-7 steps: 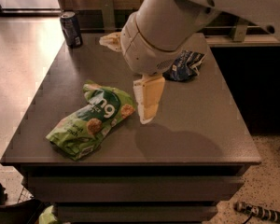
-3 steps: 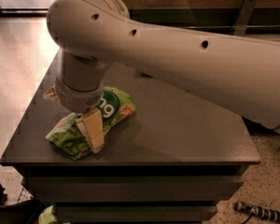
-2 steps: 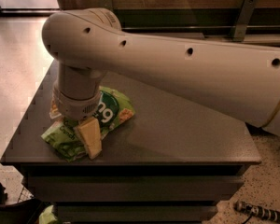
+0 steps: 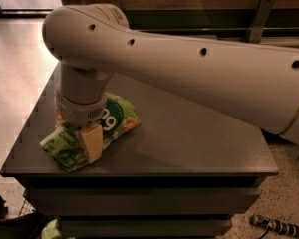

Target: Move green rice chip bag near pepsi can

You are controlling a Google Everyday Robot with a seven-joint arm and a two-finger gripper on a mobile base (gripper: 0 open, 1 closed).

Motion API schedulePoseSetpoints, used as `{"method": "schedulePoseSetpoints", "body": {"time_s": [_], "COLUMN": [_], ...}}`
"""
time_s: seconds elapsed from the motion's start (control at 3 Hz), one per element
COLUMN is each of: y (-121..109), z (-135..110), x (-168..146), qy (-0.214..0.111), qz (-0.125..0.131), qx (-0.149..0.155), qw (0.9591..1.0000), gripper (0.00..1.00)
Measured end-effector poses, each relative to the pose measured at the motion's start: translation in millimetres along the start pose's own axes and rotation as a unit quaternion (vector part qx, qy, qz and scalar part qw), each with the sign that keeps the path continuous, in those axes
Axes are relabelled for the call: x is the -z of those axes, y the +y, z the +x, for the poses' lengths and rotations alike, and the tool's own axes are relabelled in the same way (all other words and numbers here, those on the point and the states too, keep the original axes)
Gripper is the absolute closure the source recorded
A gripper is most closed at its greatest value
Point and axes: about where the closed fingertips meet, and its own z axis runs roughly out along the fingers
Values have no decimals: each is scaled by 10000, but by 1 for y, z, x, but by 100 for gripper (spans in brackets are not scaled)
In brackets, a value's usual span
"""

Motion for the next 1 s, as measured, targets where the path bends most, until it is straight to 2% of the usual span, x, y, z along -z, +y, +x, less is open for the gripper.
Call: {"method": "schedulePoseSetpoints", "body": {"time_s": [0.33, 0.67, 1.0], "y": [0, 0, 3], "z": [0, -1, -2], "x": [0, 0, 2], "qy": [0, 4, 46], "qz": [0, -1, 2], "qx": [0, 6, -45], "qw": [10000, 10000, 10000], "gripper": [95, 100, 100]}}
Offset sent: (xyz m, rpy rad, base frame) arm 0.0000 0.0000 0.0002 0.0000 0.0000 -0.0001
